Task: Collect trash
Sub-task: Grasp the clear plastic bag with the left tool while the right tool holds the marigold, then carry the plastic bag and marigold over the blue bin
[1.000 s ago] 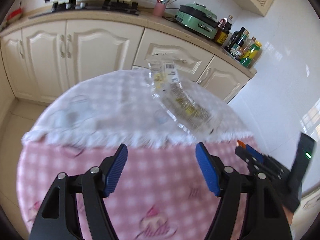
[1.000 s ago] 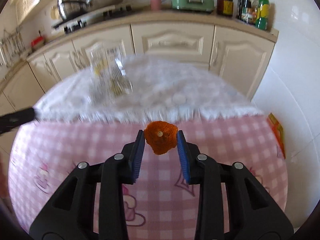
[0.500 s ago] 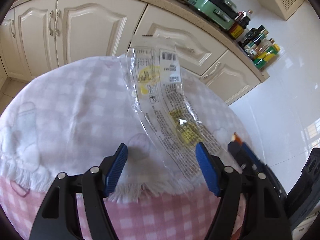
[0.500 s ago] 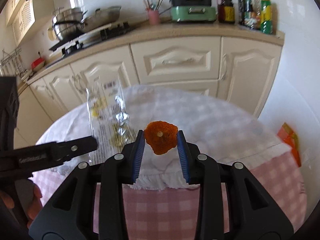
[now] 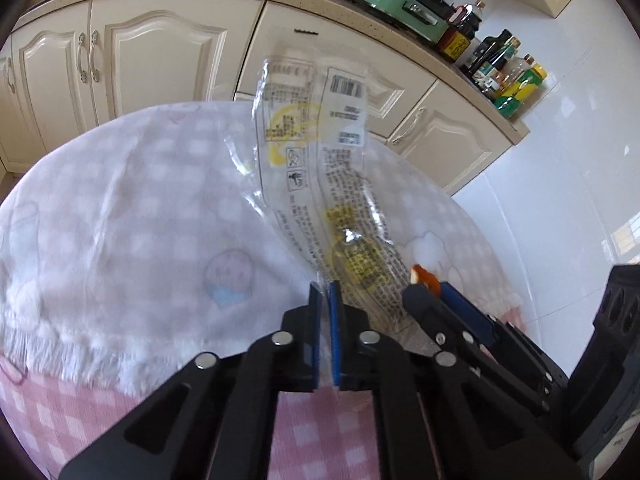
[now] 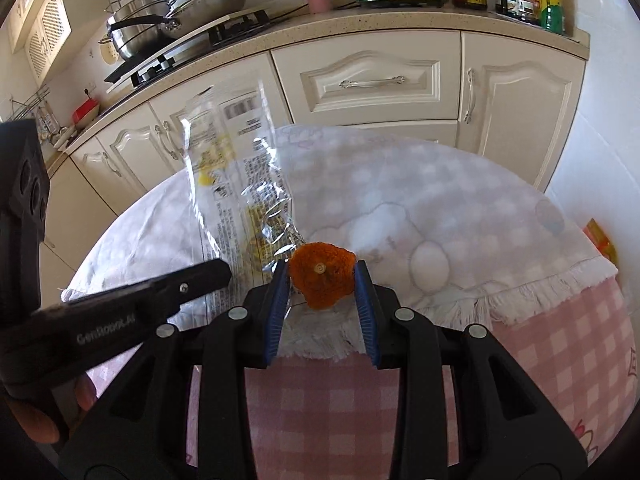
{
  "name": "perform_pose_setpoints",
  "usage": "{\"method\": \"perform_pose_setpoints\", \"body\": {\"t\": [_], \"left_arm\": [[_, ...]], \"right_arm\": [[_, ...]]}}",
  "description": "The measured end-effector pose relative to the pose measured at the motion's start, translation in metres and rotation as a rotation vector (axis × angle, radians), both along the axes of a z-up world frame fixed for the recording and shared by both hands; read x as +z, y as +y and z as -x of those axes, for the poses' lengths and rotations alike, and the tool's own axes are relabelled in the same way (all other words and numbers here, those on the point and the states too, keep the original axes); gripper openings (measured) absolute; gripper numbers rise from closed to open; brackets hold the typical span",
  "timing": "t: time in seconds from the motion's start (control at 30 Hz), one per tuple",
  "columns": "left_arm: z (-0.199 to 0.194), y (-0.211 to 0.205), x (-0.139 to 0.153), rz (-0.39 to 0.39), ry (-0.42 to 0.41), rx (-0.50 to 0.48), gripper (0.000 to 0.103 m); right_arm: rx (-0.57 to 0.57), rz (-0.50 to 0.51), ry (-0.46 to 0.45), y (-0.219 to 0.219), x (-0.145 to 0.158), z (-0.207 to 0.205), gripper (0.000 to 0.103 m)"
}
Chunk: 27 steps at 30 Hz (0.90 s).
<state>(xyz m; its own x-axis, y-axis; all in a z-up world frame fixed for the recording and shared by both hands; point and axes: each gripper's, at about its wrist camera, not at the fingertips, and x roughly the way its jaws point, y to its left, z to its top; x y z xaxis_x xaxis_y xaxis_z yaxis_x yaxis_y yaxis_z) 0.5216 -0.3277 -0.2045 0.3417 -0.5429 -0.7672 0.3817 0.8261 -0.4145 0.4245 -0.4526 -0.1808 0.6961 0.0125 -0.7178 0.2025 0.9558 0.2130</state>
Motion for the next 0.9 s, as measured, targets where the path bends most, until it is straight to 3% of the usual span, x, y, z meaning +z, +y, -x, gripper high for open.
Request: {"method": "perform_pose_setpoints", "body": {"t": [0.13, 0.3, 0.57, 0.67, 0.73, 0.9], "left_arm": [[0.023, 0.036, 0.014, 0.028, -0.039, 0.002, 0.000], [0.053, 0.103, 0.044, -0.012, -0.151, 0.063, 0.000], [0.114, 0.214, 0.079, -0.078, -0.318, 0.198, 0.000], [0.135, 0.264, 0.083, -0.069, -0.326, 0.255, 0.000], [0.150, 0.300, 0.082, -0.089, -0.338, 0.300, 0.000], [0.175, 0.388, 0.063, -0.160, -0.320, 0.417, 0.000]], "right_arm": [[0.061, 0.039, -0.026, 0.023, 0.010, 0.012, 0.032], [0.155, 0.062, -0.053, 0.069, 0.031, 0.021, 0.032], [0.339, 0.074, -0.097, 0.178, 0.068, 0.047, 0.032], [0.419, 0.051, -0.105, 0.231, 0.076, 0.054, 0.032], [0.437, 0.052, -0.110, 0.245, 0.077, 0.055, 0.032], [0.563, 0.023, -0.095, 0.344, 0.072, 0.057, 0.032]]}}
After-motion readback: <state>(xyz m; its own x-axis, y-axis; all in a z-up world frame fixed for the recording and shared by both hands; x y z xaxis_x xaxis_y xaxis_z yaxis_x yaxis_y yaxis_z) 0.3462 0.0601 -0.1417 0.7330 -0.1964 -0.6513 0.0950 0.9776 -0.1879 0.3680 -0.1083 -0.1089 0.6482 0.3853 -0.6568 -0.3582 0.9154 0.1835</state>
